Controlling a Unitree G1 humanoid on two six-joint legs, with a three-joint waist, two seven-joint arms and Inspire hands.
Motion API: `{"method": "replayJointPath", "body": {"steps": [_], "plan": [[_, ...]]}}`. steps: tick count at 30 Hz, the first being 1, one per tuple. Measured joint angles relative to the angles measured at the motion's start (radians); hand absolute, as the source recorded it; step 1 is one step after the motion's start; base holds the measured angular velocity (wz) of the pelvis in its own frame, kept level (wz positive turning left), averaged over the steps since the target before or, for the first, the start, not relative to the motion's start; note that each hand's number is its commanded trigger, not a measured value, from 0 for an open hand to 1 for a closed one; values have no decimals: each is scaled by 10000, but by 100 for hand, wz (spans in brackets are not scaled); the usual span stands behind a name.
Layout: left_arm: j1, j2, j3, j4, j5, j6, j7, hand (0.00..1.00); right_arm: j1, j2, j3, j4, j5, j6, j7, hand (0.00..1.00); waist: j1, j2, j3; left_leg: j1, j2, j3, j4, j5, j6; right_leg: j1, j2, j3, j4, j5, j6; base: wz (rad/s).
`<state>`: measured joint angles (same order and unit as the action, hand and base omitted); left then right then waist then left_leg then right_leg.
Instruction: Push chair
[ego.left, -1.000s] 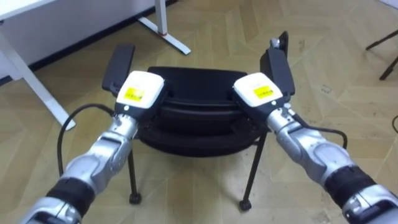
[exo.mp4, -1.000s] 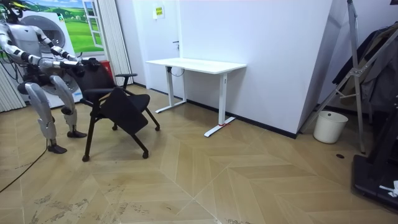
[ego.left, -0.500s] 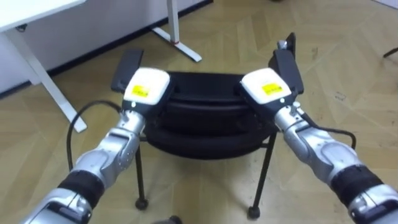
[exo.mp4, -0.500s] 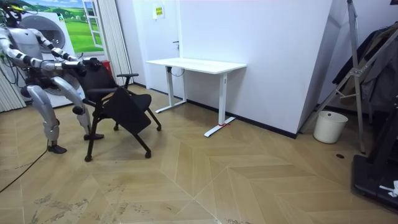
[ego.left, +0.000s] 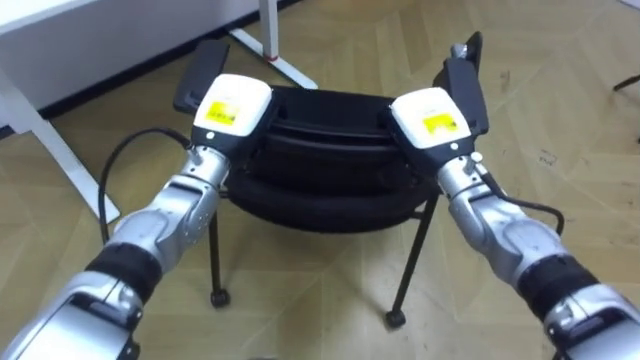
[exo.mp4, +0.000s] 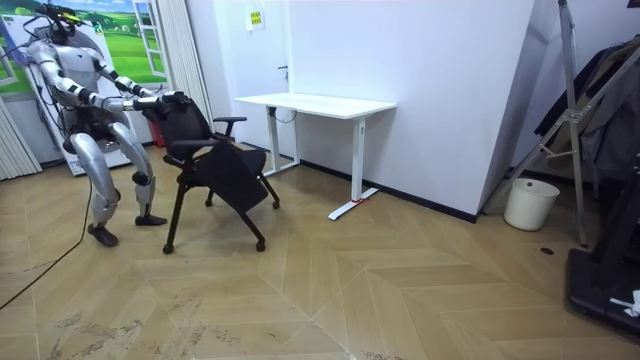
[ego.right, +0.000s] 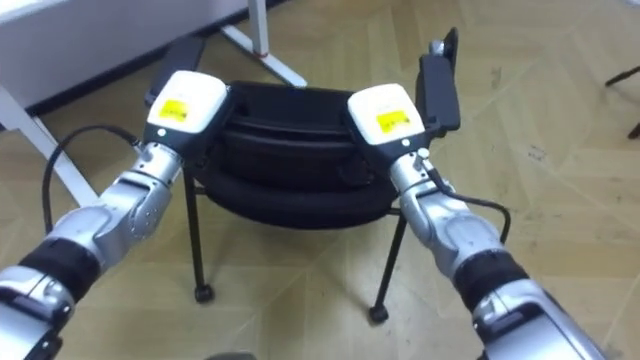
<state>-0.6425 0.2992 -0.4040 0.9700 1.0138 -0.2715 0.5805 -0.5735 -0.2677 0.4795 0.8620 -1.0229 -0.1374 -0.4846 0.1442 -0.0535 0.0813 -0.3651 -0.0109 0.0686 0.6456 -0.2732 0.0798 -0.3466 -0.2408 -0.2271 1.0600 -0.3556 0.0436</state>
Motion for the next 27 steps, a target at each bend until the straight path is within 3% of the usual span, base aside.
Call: {"method": "replayJointPath", "body": {"steps": [3, 5, 6, 7, 8, 10, 14, 17, 18, 22, 27], "plan": [[-26, 100, -1, 140, -11, -50, 130, 100, -115, 200, 94, 88, -15, 108, -16, 100, -5, 22, 44, 240, 148, -483, -43, -211, -349, -675, 288, -63, -2072, 100, -35, 29], [-22, 140, -1, 219, -13, -44, 192, 100, -133, 279, 95, 89, -43, 162, -13, 100, -14, -62, 74, 410, 213, -791, -47, -373, -619, -840, 488, 89, -3735, 658, -97, 51], [2, 161, 23, 230, -26, -28, 233, 100, -152, 300, 97, 91, -78, 164, -1, 100, -20, -125, 72, 491, 255, -1011, 41, -518, -812, -877, 635, 229, -4397, 1396, -144, 57], [5, 190, 47, 198, -33, -9, 282, 100, -205, 275, 95, 55, -111, 165, 5, 100, 0, -183, -18, 426, 369, -1225, 264, -615, -1087, -690, 920, 194, -4342, 1635, -467, 55], [1, 195, 84, 188, -35, -2, 323, 100, -292, 272, 94, 72, -153, 165, 39, 100, 12, -142, 5, 429, 433, -1270, 350, -685, -1219, -624, 1002, 72, -4267, 1670, -627, 43], [-8, 162, 101, 72, -211, 161, 376, 100, -595, 196, 91, 92, -239, 151, 240, 100, -26, 12, 2, 458, 896, -1253, 274, -765, -1557, -492, 1093, -537, -4038, 1285, -1093, 39], [-9, 54, 270, 30, -284, 275, 430, 100, -812, 19, 92, -108, -303, 68, 541, 100, 21, -35, 28, 628, 1172, -977, 153, -666, -1747, -427, 1091, -819, -3569, 573, -1371, 35], [183, 23, 302, 42, -288, 326, 544, 100, -799, 54, 97, -129, -340, 58, 666, 100, 87, -71, 47, 604, 1588, -632, 912, -595, -1769, -29, 1187, -1153, -3293, 34, -1580, 24], [248, 13, 302, 35, -288, 366, 622, 100, -793, 63, 105, -113, -335, 50, 746, 100, 279, -109, 69, 591, 1728, -519, 1302, -596, -1768, 93, 1174, -1219, -3076, -183, -1731, -5], [439, -165, 293, 57, -287, 543, 797, 100, -697, 21, 133, -99, -365, -57, 768, 100, 275, 31, 105, 617, 1917, -502, 1821, -469, -1670, 709, 1121, -1668, -2949, -674, -1805, 24], [331, -353, 375, 28, -279, 795, 882, 100, -931, -71, 142, -87, -378, -65, 766, 100, 306, 12, 116, 749, 1856, -432, 1066, -456, -1732, 655, 1028, -1848, -3050, -689, -1812, 15]]}}
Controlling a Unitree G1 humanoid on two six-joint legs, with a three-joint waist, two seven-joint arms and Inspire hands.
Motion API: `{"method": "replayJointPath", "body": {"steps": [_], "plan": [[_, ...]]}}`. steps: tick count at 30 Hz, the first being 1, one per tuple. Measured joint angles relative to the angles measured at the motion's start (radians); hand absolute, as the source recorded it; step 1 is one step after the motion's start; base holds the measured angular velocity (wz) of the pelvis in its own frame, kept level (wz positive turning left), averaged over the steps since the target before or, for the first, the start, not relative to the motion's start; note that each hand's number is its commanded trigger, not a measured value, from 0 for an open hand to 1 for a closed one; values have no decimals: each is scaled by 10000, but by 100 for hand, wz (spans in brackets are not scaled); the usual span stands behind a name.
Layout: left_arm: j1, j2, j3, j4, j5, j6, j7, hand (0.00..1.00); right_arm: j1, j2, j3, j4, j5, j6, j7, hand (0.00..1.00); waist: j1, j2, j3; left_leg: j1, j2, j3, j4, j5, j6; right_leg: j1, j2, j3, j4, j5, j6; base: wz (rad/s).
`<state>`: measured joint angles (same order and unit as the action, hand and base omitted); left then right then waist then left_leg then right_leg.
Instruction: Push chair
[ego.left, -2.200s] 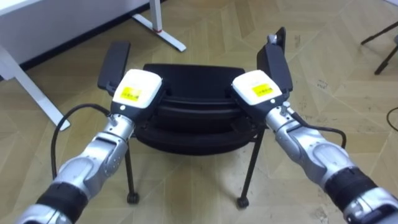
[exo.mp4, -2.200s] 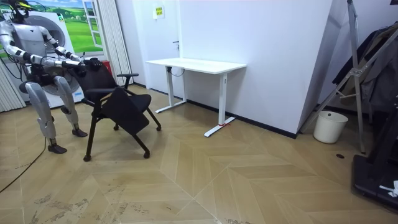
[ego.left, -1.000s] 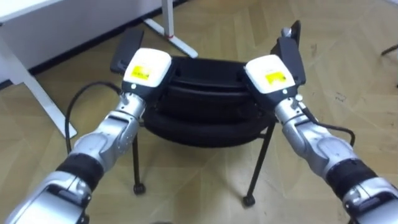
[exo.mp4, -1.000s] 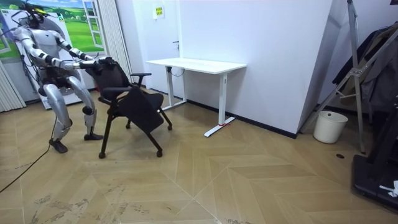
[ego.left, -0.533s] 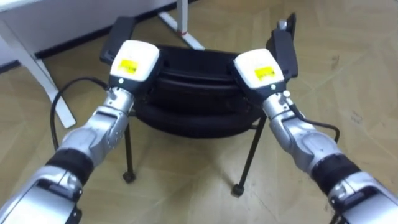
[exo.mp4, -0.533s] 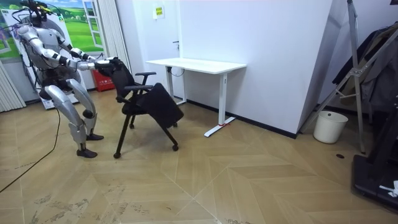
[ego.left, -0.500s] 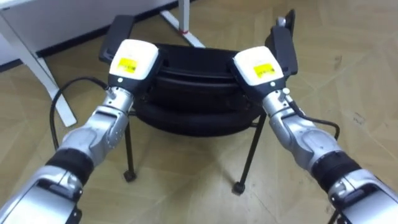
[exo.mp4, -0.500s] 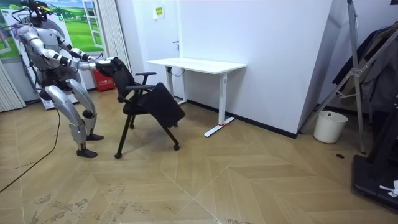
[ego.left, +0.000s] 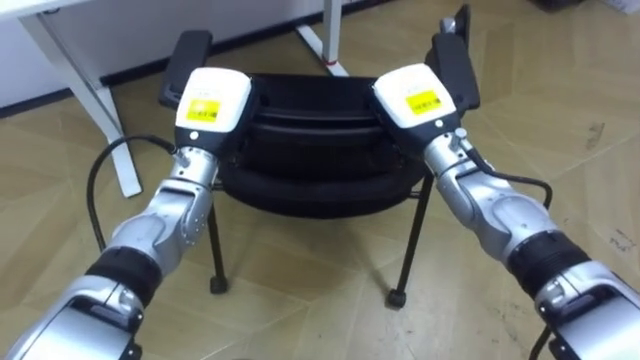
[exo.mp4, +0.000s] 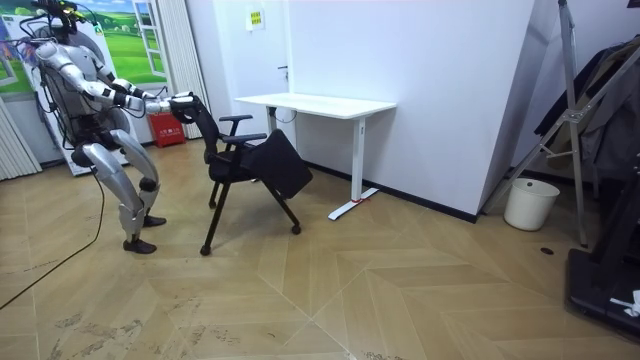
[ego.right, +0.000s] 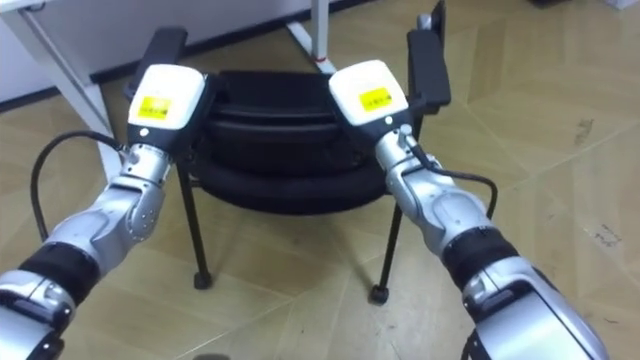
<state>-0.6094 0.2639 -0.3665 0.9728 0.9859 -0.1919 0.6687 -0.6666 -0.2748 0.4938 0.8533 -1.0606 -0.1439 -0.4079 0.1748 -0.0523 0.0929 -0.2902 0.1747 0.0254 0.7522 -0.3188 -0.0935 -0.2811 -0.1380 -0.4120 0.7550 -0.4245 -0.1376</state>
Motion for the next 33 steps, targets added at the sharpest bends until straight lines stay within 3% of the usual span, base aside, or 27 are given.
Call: {"method": "replayJointPath", "body": {"steps": [3, 6, 8, 9, 18, 20, 22, 23, 24, 26, 27, 28, 29, 30, 31, 33], "plan": [[-88, -35, 29, -4, -5, 66, -18, 100, -94, -20, -1, 8, 13, 1, -27, 100, -36, -60, 33, 34, -137, 20, -430, 104, -169, -17, -131, -104, -99, 2, -2, 19], [-154, -63, 31, -21, -5, 142, -7, 100, -157, -59, 3, 40, 14, 9, -63, 100, -30, -94, 28, 29, -228, 25, -730, 124, -192, -67, -200, -145, -189, 16, 30, 14], [-268, -81, 31, -53, -5, 220, -10, 100, -225, -53, 50, 48, 43, 10, -67, 100, -25, -109, 31, -3, -365, 38, -1177, 153, -239, -83, -226, -143, -289, 75, 111, 11], [-263, -75, 31, -94, -5, 240, -10, 100, -238, -55, 67, 78, 69, 9, -76, 100, 2, -122, 28, -119, -546, 59, -1511, 237, -319, -83, -285, -165, -301, 91, 138, 0], [-201, -38, 30, -318, -9, 384, -47, 100, -255, -40, 115, 204, 44, 40, -388, 100, 73, -218, 18, -340, -1026, 100, -1616, 480, -58, -64, -727, -309, -458, 230, 533, 11], [-174, -33, 36, -317, -3, 384, -45, 100, -249, 2, 112, 268, 34, 41, -420, 100, 130, -226, 16, -412, -1063, 248, -1441, 465, 125, -23, -787, -278, -471, 240, 636, 6], [-55, -68, 36, -340, 26, 365, -47, 100, -190, -6, 114, 371, -11, -24, -496, 100, 188, -222, -41, -419, -1420, 454, -1879, 647, 655, 70, -880, -159, -677, 380, 912, 2], [-22, -73, 36, -349, 31, 359, -47, 100, -189, 0, 114, 410, -11, -65, -513, 100, 251, -216, -49, -404, -1537, 441, -1971, 667, 687, 86, -899, -103, -691, 415, 966, -15], [155, -66, 41, -380, 37, 361, -27, 100, -176, 86, 151, 601, -19, -109, -587, 100, 317, -226, -149, -348, -1572, 499, -1991, 642, 774, 120, -921, -50, -640, 505, 1078, -6], [194, -78, 6, -303, 66, 333, -97, 100, -161, 158, 149, 859, 1, -154, -788, 100, 314, -229, -146, -308, -1509, 611, -1785, 496, 1003, -41, -1254, 97, 420, 611, 1477, 23], [82, -84, -6, -322, 108, 325, -261, 100, -25, 268, 102, 1004, 22, -152, -913, 100, 303, -245, -158, -247, -1474, 624, -1497, 298, 1028, -42, -1581, 293, 1932, 863, 1487, 33], [135, 15, -40, -321, 104, 290, -268, 100, 15, 384, 110, 1061, 32, -155, -979, 100, 399, -342, -193, -173, -1503, 598, -1254, 144, 984, 132, -1660, 641, 2475, 1050, 1502, 18], [108, 79, -17, -333, 99, 241, -249, 100, -28, 417, 110, 1062, 32, -153, -1004, 100, 513, -330, -132, -160, -1494, 595, -1108, 55, 949, 142, -1640, 625, 2490, 1041, 1549, -3], [100, 100, 86, -311, 91, 154, -247, 100, -118, 423, 172, 1055, 29, -105, -1018, 100, 610, -183, -59, -270, -1471, 570, -860, -88, 919, 208, -1620, 530, 2553, 1042, 1547, -6], [84, 107, 108, -287, 57, 124, -225, 100, -202, 399, 256, 1047, 49, -68, -1020, 100, 673, -80, -56, -380, -1451, 603, -715, -180, 956, 190, -1529, 532, 2550, 1042, 1547, 0], [9, 153, 100, -314, 54, 102, -204, 100, -299, 352, 316, 1055, 145, -60, -1044, 100, 773, -73, -47, -528, -1468, 582, -626, -238, 1017, 102, -1507, 543, 2542, 1043, 1548, 6]]}}
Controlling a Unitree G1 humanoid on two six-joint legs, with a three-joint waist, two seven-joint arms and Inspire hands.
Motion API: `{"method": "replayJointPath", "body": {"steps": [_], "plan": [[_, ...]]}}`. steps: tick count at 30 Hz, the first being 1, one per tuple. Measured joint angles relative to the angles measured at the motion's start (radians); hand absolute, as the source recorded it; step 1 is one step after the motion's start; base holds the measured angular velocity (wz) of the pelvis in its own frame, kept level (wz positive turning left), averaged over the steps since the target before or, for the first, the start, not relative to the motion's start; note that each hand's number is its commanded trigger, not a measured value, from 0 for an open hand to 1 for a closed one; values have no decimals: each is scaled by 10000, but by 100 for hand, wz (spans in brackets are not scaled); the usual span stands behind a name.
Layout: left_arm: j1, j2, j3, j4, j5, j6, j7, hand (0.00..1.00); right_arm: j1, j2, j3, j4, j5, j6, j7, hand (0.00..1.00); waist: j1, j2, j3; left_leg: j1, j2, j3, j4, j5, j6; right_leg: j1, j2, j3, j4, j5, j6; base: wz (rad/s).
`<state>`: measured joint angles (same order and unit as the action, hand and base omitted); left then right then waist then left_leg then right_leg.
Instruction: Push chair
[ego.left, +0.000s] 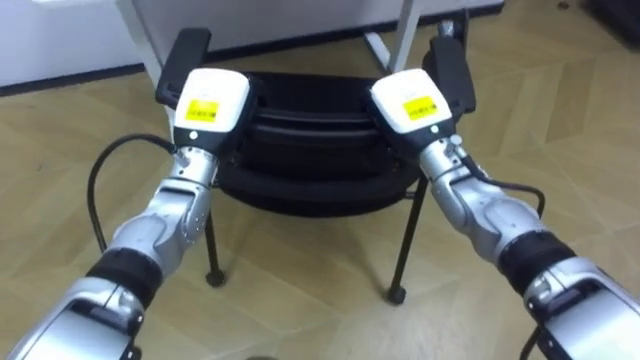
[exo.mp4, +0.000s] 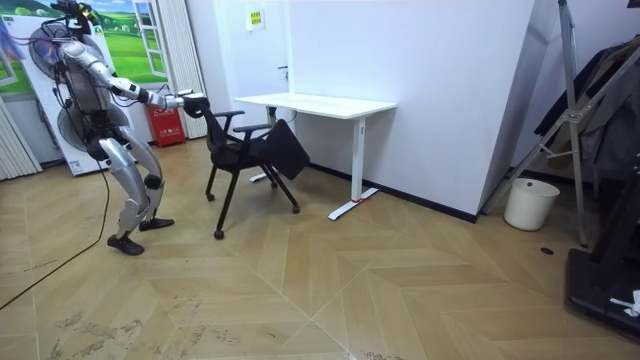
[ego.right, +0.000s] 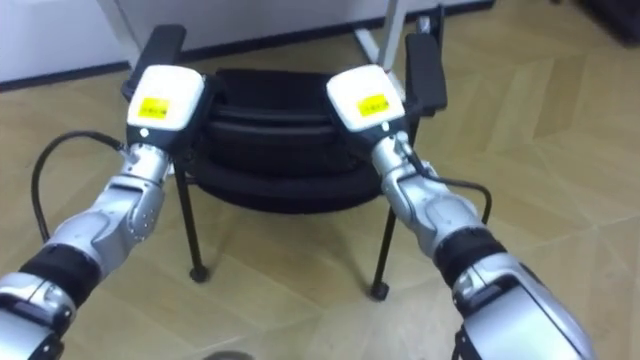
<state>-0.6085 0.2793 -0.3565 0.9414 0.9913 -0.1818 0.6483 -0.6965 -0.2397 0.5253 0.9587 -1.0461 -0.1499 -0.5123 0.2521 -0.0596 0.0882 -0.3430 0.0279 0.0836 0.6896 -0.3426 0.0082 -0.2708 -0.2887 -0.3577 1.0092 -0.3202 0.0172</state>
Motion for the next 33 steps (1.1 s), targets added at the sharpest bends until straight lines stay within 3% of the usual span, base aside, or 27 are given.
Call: {"method": "replayJointPath", "body": {"steps": [2, 3, 4, 6, 8, 9, 10, 13, 15, 20, 24, 26, 30, 32, 33], "plan": [[-139, 51, 0, 24, 0, -27, 24, 100, -130, -4, 6, 28, 44, 24, -18, 100, 55, -1, 14, -125, 14, -183, 112, -20, 43, -174, 4, -61, 142, 122, 39, 10], [-322, 50, -49, 178, 1, -69, 57, 100, -196, -2, 43, 45, 188, 125, -45, 100, 10, 105, 133, -106, 12, -457, 247, -107, 77, -393, 77, 29, 471, 407, 7, 19], [-435, 20, -161, 324, -2, -113, 116, 100, -195, 21, 52, 76, 247, 167, -61, 100, 65, 112, 158, -104, 48, -602, 225, -158, 143, -679, 313, 314, 440, -91, 137, 13], [-494, 76, -205, 456, -2, -166, 268, 100, -180, 63, 62, 59, 254, 168, -76, 100, 258, 63, 149, -59, 169, -669, 191, -174, 65, -1324, 558, 324, -325, -498, 100, 13], [-490, 121, -243, 529, 0, -207, 293, 100, -105, 174, 60, 90, 255, 176, -62, 100, 257, -60, 160, 108, 144, -717, 247, -253, -36, -1621, 570, 446, -1811, -340, 25, 33], [-427, 180, -239, 496, 1, -206, 300, 100, -105, 250, 48, 79, 255, 158, 68, 100, 289, -192, 169, 185, 137, -778, 405, -412, -179, -1753, 531, 539, -2540, 153, -123, 35], [-372, 209, -231, 468, 16, -170, 301, 100, -110, 347, 18, 96, 254, 155, 169, 100, 345, -297, 110, 194, 169, -883, 600, -540, -410, -1687, 540, 438, -2530, 553, -424, 32], [-332, 264, -209, 254, 19, -11, 400, 100, -313, 349, -16, 104, 258, 103, 353, 100, 458, -221, 111, 160, 665, -887, 715, -658, -789, -1453, 840, -39, -2483, 381, -878, 22], [-251, 280, -203, 105, 20, 111, 459, 100, -367, 300, -16, 89, 257, -17, 452, 100, 497, -156, 111, 243, 911, -859, 682, -686, -946, -1361, 1014, -160, -2504, 303, -1008, 12], [234, 295, -143, -118, -42, 345, 730, 100, -336, 350, -13, -134, 120, -153, 928, 100, 508, -75, 94, 732, 1076, -845, 445, -722, -1146, -1024, 1211, -183, -2455, -193, -1031, 0], [585, 141, -308, -174, -62, 577, 774, 100, -155, 393, -1, 84, 107, -372, 1147, 100, 497, 84, 80, 666, 1200, -938, 2166, -376, -928, -456, 1259, -153, -2091, -720, -1002, -2], [726, 61, -383, -167, -62, 640, 818, 100, 29, 379, -24, 60, 102, -431, 1145, 100, 491, 196, 32, 592, 1179, -1191, 2681, -223, -853, -132, 1344, -148, -2052, -884, -976, -2], [749, -42, -411, -122, -93, 665, 806, 100, 104, 373, -275, 101, -124, -588, 1175, 100, 294, 243, 47, 442, 1076, -1218, 3174, 33, -809, 71, 1291, -13, -1988, -903, -944, 3], [726, -164, -415, -171, -101, 691, 700, 100, 130, 238, -319, 71, -125, -685, 1175, 100, -33, 139, 72, 9, 671, -1249, 2874, -108, -644, 102, 1117, 67, -2013, -1003, -897, 40], [649, -239, -435, -178, -100, 693, 566, 100, 171, 184, -384, 76, -137, -712, 1141, 100, -305, 87, 112, -467, 260, -1184, 2324, -114, -626, 101, 1125, 398, -2027, -1132, -652, 56]]}}
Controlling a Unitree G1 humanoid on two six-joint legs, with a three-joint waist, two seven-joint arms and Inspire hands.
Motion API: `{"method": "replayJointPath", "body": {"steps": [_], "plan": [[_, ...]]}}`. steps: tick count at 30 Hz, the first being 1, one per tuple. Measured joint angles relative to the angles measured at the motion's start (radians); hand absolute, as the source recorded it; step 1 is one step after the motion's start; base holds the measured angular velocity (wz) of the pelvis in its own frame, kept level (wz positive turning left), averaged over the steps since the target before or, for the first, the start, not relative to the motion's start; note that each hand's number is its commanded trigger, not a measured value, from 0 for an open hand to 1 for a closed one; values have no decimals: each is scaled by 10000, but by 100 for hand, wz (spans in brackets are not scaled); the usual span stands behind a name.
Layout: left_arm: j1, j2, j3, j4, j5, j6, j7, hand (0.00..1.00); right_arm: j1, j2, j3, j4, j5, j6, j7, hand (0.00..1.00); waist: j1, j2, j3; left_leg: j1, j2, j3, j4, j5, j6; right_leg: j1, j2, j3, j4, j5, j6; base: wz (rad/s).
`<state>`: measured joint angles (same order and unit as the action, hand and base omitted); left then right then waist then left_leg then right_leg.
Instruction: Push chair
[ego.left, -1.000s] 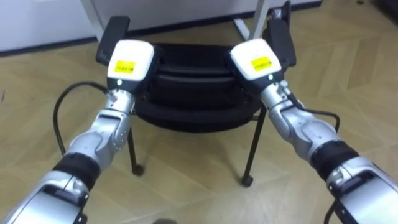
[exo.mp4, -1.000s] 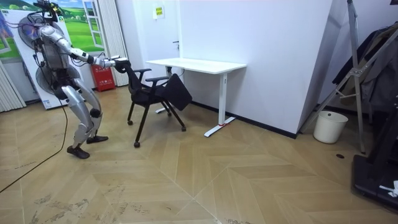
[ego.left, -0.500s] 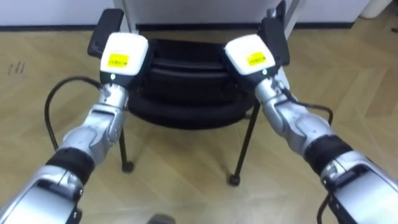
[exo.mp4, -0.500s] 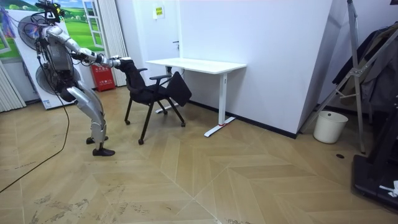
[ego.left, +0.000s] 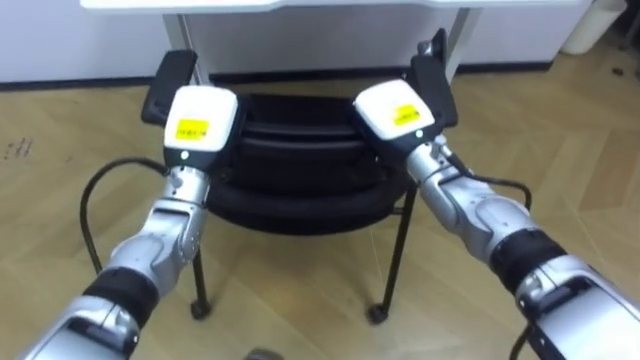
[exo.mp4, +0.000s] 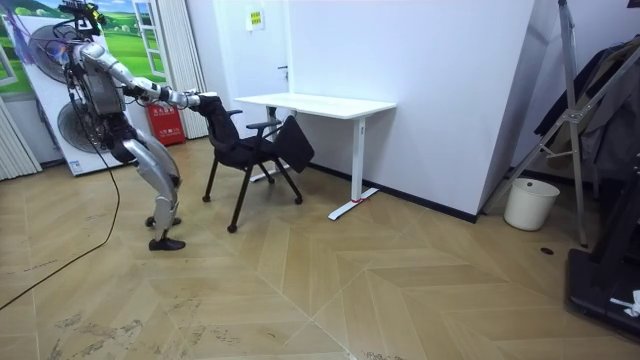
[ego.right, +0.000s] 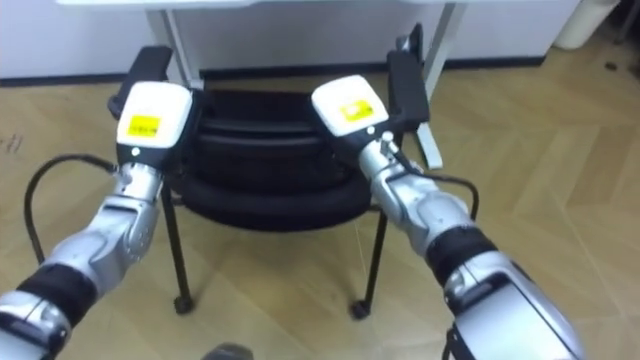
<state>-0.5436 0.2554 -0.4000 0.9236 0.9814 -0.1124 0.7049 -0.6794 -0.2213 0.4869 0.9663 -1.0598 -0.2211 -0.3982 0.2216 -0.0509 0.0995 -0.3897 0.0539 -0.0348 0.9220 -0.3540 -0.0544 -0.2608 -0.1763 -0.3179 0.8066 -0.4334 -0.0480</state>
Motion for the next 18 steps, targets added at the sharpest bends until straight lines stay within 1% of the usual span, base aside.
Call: {"method": "replayJointPath", "body": {"steps": [1, 2, 3, 4, 5, 6, 7, 8, 9, 10, 11, 12, 14, 15, 16, 17, 18], "plan": [[-32, -64, -96, 3, -6, 8, -121, 100, 140, -114, -25, -4, 18, -21, -109, 100, -158, -126, 24, -368, -408, 270, -950, 91, 30, 0, 48, 487, -27, -52, 97, 42], [-30, -84, -138, 5, -6, -4, -143, 100, 206, -169, -25, -3, 20, -69, -182, 100, -189, -115, 12, -501, -535, 390, -1519, 209, 39, 17, 108, 692, -78, -66, 144, -7], [-14, -111, -166, 3, -8, -80, -197, 100, 312, -259, -29, -45, 18, -131, -302, 100, -130, -82, -14, -715, -705, 510, -2516, 940, 227, -24, 258, 1192, -119, -65, 264, -40], [3, -135, -170, 4, -20, -93, -213, 100, 355, -274, -28, -53, 6, -128, -382, 100, -67, -40, -69, -681, -750, 589, -2969, 1627, 291, -79, 272, 1473, -141, -90, 420, -43], [-10, -142, -178, -11, -46, -89, -228, 100, 356, -299, -27, -75, 4, -128, -406, 100, -122, -13, -159, -657, -792, 621, -3061, 1871, 499, -196, 281, 1537, -160, -119, 520, -28], [-128, -142, -180, -16, -66, -55, -262, 100, 313, -318, -29, -128, 8, -46, -478, 100, -216, -13, -189, -674, -817, 780, -3157, 1989, 693, -247, 288, 1576, -248, -83, 669, -10], [-220, -146, -181, -24, -67, -39, -363, 100, 308, -341, -50, -170, 18, 12, -500, 100, -240, -58, -216, -651, -819, 1059, -3249, 2020, 763, -252, 173, 1601, -349, -34, 765, -12], [-238, -147, -187, -31, -73, -37, -396, 100, 310, -348, -51, -180, 30, 29, -508, 100, -264, -66, -216, -610, -823, 1163, -3272, 2022, 784, -220, 93, 1609, -400, -3, 819, -19], [-238, -149, -210, -64, -89, -14, -428, 100, 334, -348, -50, -172, 30, 38, -574, 100, -315, -83, -226, -522, -833, 1337, -3287, 2039, 825, -112, -89, 1563, -490, 45, 913, -20], [-238, -137, -218, -182, -91, 29, -472, 100, 342, -372, -50, -195, 44, 39, -667, 100, -316, -108, -245, -500, -831, 1496, -3279, 2190, 1123, -85, -226, 1517, -513, 128, 1066, -18], [-240, -116, -217, -257, -90, 61, -510, 100, 341, -369, -50, -209, 77, 59, -699, 100, -311, -136, -254, -509, -832, 1552, -3263, 2203, 1295, -90, -264, 1510, -511, 147, 1105, -16], [-247, -64, -219, -421, -78, 140, -605, 100, 336, -366, -50, -241, 127, 98, -742, 100, -307, -226, -270, -528, -829, 1674, -3261, 2161, 1432, -110, -330, 1514, -535, 151, 1120, -9], [-288, -28, -219, -554, -74, 212, -658, 100, 333, -366, -50, -296, 172, 173, -829, 100, -370, -294, -262, -542, -805, 1807, -3262, 2063, 1587, -32, -361, 1494, -622, 166, 1151, -1], [-330, -9, -215, -650, -68, 236, -787, 100, 329, -368, -71, -285, 185, 188, -892, 100, -398, -356, -267, -566, -740, 1993, -3250, 1995, 1694, 25, -453, 1388, -469, 184, 1208, 12], [-378, 31, -208, -749, -57, 246, -941, 100, 328, -355, -107, -271, 188, 214, -945, 100, -450, -457, -276, -635, -560, 2376, -3180, 1909, 1813, 88, -654, 863, 144, 94, 1224, 20], [-412, 26, -206, -768, -53, 251, -1021, 100, 332, -355, -128, -262, 190, 227, -978, 100, -500, -480, -275, -630, -479, 2524, -3156, 1876, 1838, 203, -712, 620, 457, 28, 1186, 25], [-474, 28, -207, -782, -53, 246, -1117, 100, 343, -365, -145, -224, 195, 229, -1031, 100, -512, -584, -290, -582, -357, 2800, -3180, 1845, 1830, 495, -834, 271, 883, -94, 1176, 6]]}}
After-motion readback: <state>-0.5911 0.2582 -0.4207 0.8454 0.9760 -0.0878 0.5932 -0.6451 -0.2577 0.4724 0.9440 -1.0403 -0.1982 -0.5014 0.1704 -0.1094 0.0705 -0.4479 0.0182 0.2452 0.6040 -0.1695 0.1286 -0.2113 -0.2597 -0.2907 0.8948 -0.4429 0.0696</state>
